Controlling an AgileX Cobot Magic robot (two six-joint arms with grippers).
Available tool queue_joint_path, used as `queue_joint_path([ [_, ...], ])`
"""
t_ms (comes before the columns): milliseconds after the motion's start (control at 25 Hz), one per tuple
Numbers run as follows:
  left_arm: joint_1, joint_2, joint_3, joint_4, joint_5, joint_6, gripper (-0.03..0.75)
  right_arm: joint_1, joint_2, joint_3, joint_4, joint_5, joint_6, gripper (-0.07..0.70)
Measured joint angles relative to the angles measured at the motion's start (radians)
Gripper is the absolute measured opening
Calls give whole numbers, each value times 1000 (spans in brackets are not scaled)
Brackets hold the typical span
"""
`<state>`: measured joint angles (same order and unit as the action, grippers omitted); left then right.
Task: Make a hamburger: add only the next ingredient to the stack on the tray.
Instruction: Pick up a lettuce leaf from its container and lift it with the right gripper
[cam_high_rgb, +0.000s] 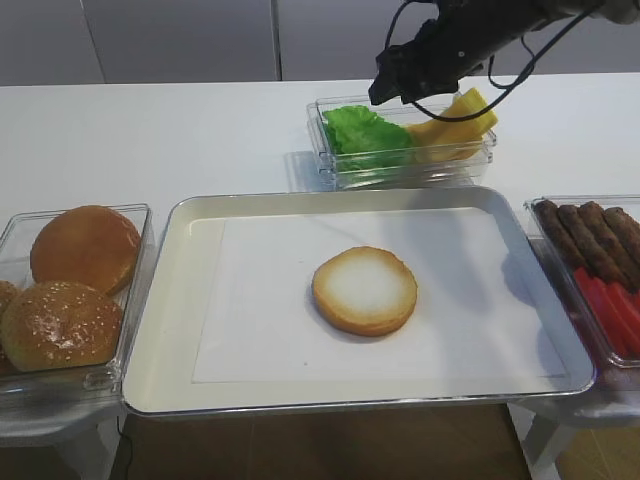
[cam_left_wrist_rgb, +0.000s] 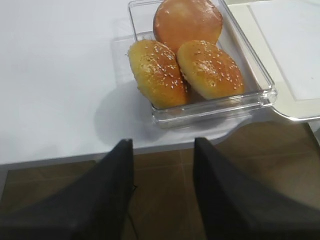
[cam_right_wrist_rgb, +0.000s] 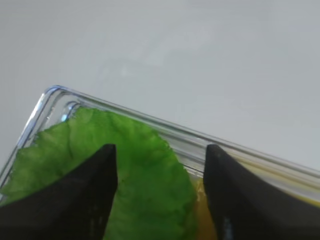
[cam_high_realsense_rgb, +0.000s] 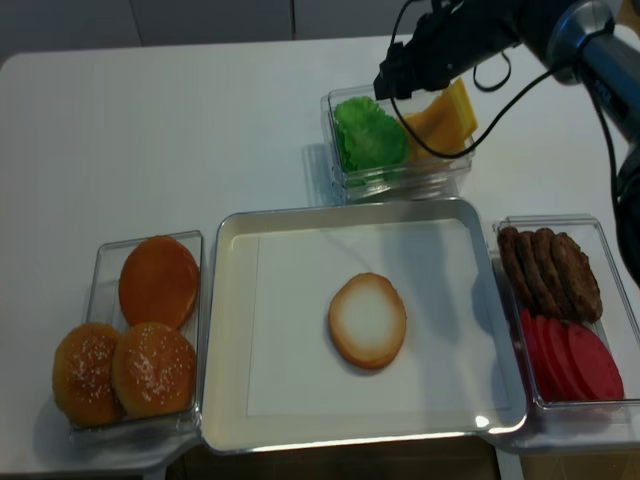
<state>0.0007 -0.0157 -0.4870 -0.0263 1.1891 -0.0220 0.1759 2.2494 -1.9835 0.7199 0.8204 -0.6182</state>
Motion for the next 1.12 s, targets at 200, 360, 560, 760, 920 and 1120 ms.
queue_joint_path([
  [200, 0, 0, 0, 0, 0, 0, 302, 0, 23, 0, 76, 0, -51, 418],
  [360, 0, 0, 0, 0, 0, -2, 302, 1, 33, 0, 89, 0, -59, 419],
  [560, 0, 0, 0, 0, 0, -2, 302, 1, 51, -8, 113, -12, -63, 419],
  [760, 0, 0, 0, 0, 0, -2, 302, 1, 68, -8, 113, -14, -63, 419],
  [920, 0, 0, 0, 1, 0, -2, 302, 1, 68, -8, 113, -14, -65, 392],
  [1120, 0, 0, 0, 1, 0, -2, 304, 1, 68, -8, 113, -8, -67, 298],
])
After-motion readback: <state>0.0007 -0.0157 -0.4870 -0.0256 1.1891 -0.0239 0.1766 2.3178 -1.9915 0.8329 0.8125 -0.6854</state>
